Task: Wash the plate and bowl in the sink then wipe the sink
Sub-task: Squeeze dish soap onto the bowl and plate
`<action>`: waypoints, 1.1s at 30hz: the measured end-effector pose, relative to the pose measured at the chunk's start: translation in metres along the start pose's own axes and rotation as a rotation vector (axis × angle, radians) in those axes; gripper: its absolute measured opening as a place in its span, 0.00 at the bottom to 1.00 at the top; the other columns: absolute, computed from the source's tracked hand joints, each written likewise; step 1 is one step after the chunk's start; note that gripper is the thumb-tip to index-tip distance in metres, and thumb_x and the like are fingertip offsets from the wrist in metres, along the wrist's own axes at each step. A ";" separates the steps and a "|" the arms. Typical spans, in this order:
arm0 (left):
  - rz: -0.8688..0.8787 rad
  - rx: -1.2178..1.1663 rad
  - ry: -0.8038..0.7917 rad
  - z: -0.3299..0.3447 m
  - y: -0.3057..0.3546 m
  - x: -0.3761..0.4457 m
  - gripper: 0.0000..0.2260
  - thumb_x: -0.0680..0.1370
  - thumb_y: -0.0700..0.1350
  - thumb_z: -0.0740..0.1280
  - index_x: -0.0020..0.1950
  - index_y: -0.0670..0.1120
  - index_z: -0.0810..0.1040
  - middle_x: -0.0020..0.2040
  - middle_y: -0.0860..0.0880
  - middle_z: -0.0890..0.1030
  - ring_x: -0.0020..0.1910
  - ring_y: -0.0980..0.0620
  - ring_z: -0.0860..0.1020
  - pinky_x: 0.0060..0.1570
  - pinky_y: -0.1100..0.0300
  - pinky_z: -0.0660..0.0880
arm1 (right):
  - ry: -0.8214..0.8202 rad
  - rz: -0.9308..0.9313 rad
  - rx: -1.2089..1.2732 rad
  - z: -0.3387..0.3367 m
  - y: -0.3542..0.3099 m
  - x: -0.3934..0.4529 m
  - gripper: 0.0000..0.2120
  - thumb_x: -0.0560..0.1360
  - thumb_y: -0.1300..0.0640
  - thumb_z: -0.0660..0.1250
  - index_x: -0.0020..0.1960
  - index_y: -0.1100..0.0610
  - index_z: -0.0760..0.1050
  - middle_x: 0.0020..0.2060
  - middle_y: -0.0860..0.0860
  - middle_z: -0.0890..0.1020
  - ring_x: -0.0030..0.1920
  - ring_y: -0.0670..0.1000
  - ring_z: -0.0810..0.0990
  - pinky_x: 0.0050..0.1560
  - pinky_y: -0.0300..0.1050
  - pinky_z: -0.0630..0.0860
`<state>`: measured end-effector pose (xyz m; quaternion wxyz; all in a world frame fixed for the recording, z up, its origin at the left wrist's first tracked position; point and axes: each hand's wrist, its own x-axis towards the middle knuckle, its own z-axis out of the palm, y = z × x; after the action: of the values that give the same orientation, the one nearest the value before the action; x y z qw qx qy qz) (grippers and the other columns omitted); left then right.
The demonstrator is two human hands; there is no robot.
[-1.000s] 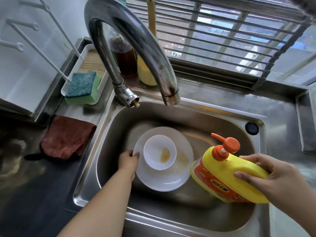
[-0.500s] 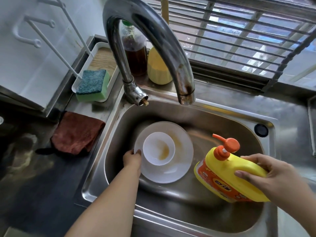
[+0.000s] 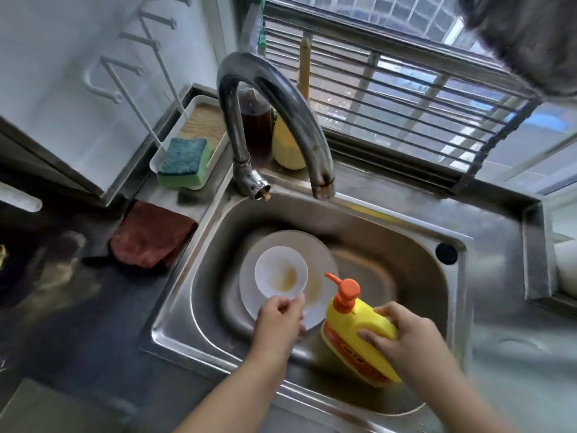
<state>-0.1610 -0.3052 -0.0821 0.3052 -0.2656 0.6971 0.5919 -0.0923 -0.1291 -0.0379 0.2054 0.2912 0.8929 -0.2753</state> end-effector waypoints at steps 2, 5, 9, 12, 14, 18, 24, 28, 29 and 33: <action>-0.082 -0.014 -0.189 0.020 0.000 -0.015 0.16 0.73 0.58 0.69 0.43 0.45 0.76 0.35 0.49 0.78 0.30 0.53 0.77 0.35 0.57 0.75 | -0.002 -0.029 -0.063 0.007 -0.010 -0.003 0.19 0.67 0.38 0.71 0.54 0.44 0.74 0.41 0.46 0.81 0.42 0.48 0.80 0.43 0.45 0.78; -0.149 -0.091 -0.227 0.038 0.001 -0.018 0.26 0.61 0.70 0.69 0.41 0.48 0.76 0.31 0.51 0.78 0.32 0.51 0.76 0.40 0.55 0.74 | 0.014 -0.084 -0.160 0.013 -0.024 -0.002 0.20 0.69 0.38 0.69 0.57 0.45 0.73 0.45 0.48 0.81 0.46 0.50 0.80 0.43 0.43 0.76; -0.089 -0.111 -0.164 0.035 0.005 -0.015 0.23 0.68 0.69 0.66 0.38 0.48 0.75 0.31 0.50 0.76 0.36 0.50 0.77 0.42 0.55 0.74 | 0.006 -0.111 -0.170 0.012 -0.028 0.003 0.21 0.68 0.36 0.69 0.55 0.46 0.74 0.43 0.47 0.81 0.44 0.49 0.79 0.44 0.45 0.78; -0.102 -0.164 -0.203 0.033 0.004 -0.010 0.23 0.72 0.68 0.61 0.40 0.48 0.77 0.31 0.50 0.78 0.41 0.48 0.79 0.49 0.51 0.76 | 0.022 -0.119 -0.179 0.011 -0.025 0.006 0.19 0.68 0.37 0.69 0.53 0.46 0.73 0.41 0.45 0.80 0.42 0.48 0.79 0.44 0.47 0.79; -0.142 -0.171 -0.215 0.035 0.005 -0.010 0.24 0.73 0.68 0.60 0.44 0.48 0.79 0.37 0.47 0.80 0.46 0.46 0.80 0.54 0.49 0.77 | 0.019 -0.121 -0.184 0.011 -0.024 0.007 0.18 0.69 0.38 0.69 0.53 0.45 0.73 0.40 0.44 0.79 0.41 0.46 0.79 0.43 0.45 0.79; -0.217 -0.315 -0.217 0.039 0.006 -0.009 0.21 0.74 0.65 0.63 0.43 0.46 0.76 0.37 0.45 0.77 0.44 0.45 0.78 0.46 0.52 0.78 | 0.030 -0.134 -0.174 0.013 -0.023 0.009 0.17 0.68 0.39 0.70 0.52 0.46 0.74 0.40 0.44 0.80 0.41 0.46 0.79 0.42 0.45 0.79; -0.223 -0.346 -0.263 0.040 0.006 -0.008 0.18 0.76 0.61 0.65 0.41 0.45 0.74 0.38 0.44 0.79 0.46 0.44 0.80 0.46 0.49 0.81 | 0.012 -0.118 -0.110 0.011 -0.014 0.012 0.16 0.67 0.41 0.72 0.50 0.47 0.75 0.38 0.44 0.80 0.39 0.45 0.79 0.42 0.48 0.80; -0.214 -0.342 -0.227 0.042 0.004 -0.008 0.17 0.77 0.57 0.64 0.38 0.45 0.72 0.37 0.44 0.79 0.41 0.46 0.79 0.46 0.48 0.81 | 0.013 -0.127 -0.099 0.012 -0.016 0.011 0.15 0.68 0.42 0.72 0.51 0.47 0.75 0.38 0.45 0.80 0.39 0.46 0.79 0.41 0.45 0.79; -0.213 -0.344 -0.213 0.042 0.004 -0.008 0.17 0.78 0.56 0.64 0.37 0.45 0.72 0.36 0.44 0.79 0.39 0.47 0.79 0.46 0.47 0.81 | 0.016 -0.127 -0.098 0.013 -0.016 0.010 0.15 0.68 0.43 0.72 0.51 0.47 0.75 0.38 0.45 0.80 0.40 0.47 0.79 0.41 0.45 0.79; -0.214 -0.351 -0.208 0.041 0.003 -0.007 0.17 0.77 0.56 0.65 0.36 0.44 0.72 0.35 0.44 0.78 0.38 0.47 0.79 0.47 0.46 0.81 | 0.031 -0.118 -0.123 0.015 -0.020 0.008 0.15 0.68 0.43 0.71 0.51 0.47 0.75 0.39 0.47 0.81 0.41 0.49 0.80 0.42 0.49 0.79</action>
<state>-0.1536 -0.2641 -0.0799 0.3858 -0.3246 0.5160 0.6925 -0.1072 -0.1484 -0.0459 0.1925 0.2291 0.9267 -0.2273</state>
